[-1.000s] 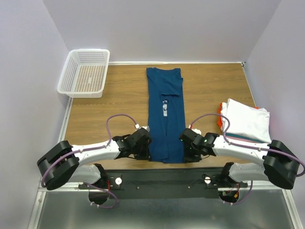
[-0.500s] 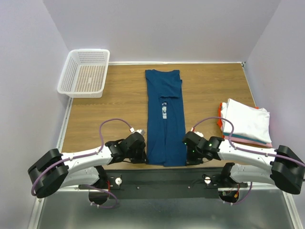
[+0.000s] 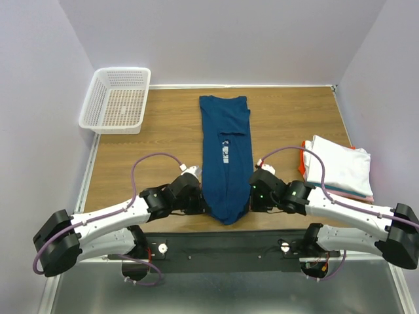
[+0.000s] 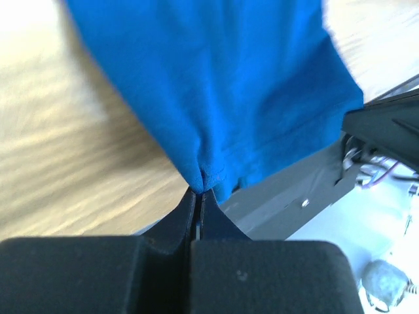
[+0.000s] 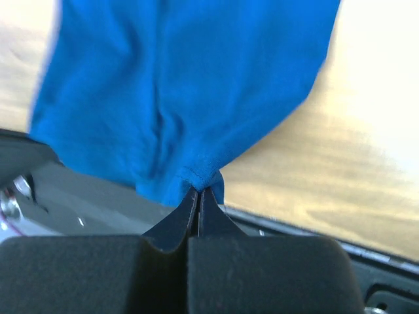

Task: Fold and stack the t-shirts
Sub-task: Fold the tshirt

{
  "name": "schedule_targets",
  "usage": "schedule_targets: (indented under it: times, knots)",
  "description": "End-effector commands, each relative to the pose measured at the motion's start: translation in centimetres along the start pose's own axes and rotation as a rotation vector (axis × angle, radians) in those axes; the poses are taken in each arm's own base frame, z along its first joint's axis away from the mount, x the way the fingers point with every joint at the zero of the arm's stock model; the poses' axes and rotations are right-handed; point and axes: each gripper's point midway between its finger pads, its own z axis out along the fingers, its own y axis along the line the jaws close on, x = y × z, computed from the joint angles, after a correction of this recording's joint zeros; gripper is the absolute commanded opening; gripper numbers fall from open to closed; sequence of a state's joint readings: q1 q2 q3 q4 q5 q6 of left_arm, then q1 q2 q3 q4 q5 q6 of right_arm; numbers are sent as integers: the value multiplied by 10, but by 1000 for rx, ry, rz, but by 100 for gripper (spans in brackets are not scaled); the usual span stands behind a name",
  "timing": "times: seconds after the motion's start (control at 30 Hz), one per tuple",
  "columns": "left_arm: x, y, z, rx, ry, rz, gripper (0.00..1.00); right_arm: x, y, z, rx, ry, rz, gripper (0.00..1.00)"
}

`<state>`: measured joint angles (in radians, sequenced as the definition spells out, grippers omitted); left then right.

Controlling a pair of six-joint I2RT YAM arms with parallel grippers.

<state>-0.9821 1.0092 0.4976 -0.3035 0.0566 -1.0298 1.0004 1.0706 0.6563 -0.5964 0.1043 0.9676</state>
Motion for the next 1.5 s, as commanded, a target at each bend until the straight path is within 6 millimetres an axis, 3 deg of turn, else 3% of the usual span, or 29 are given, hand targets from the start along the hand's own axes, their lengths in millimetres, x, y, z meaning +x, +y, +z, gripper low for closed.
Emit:
schedule_targets:
  times: [0.0, 0.03, 0.13, 0.2, 0.37, 0.53, 0.77, 0.97, 1.27, 1.47]
  knots:
    - [-41, -10, 6, -47, -121, 58, 0, -48, -2, -10, 93, -196, -57, 1]
    - [-59, -16, 5, -63, -167, 79, 0, -58, 0, -12, 103, -224, -57, 1]
    - [-81, -13, 13, -120, -194, 103, 0, -72, -3, -8, 152, -245, -93, 1]
    - [-99, -21, 13, -117, -230, 130, 0, -93, -4, -10, 180, -284, -79, 1]
    - [-151, -16, 16, -143, -326, 110, 0, -142, -4, -9, 221, -355, -89, 1]
    - [-185, -17, 26, -99, -369, 123, 0, -187, 2, 0, 184, -420, -80, 1]
    - [-239, -26, 38, -128, -410, 164, 0, -229, -9, 11, 208, -441, -70, 1]
    - [-263, -11, 54, -169, -391, 152, 0, -251, -18, 29, 206, -425, -66, 1]
    - [-284, 14, 67, -206, -382, 119, 0, -278, -26, 64, 176, -387, -44, 1]
    - [-296, 24, 76, -217, -370, 119, 0, -292, -33, 75, 173, -381, -26, 1]
